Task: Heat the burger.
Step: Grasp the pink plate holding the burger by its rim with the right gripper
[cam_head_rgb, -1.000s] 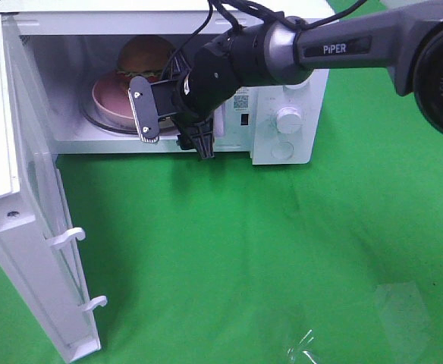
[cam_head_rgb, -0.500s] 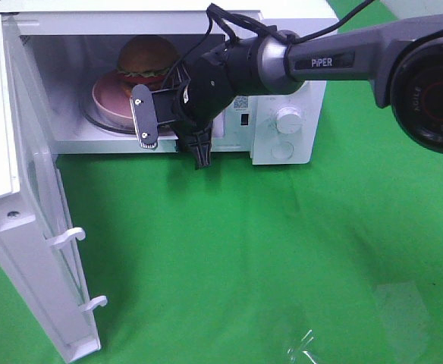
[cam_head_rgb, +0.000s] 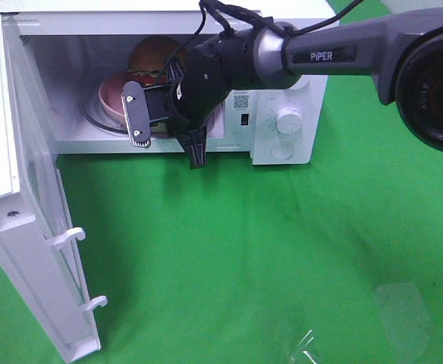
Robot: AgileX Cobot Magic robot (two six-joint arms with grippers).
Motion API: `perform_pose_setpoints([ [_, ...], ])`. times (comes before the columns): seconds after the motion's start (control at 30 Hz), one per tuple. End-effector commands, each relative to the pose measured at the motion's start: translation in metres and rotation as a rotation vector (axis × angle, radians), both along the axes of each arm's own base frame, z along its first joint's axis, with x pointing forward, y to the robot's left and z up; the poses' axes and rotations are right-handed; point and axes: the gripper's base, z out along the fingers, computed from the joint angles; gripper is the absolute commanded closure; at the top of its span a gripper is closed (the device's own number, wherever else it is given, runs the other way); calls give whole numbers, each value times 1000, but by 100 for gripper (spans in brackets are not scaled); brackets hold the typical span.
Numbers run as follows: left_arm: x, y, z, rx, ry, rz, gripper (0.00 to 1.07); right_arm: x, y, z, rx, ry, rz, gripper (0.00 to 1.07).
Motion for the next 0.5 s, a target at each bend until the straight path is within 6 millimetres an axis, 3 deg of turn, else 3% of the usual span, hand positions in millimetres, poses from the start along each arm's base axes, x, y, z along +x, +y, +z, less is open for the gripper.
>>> perform_pose_setpoints([
  [0.03,-2,0,0,-2,-23,4,7,-4,4,10,6,-1,5,107],
  [0.3,-2,0,0,-4,-23,5,7,-13,9,15,-46,9,47,107],
  [0.5,-2,0,0,-3,-23,4,7,-18,8,38,-62,-34,90,107],
])
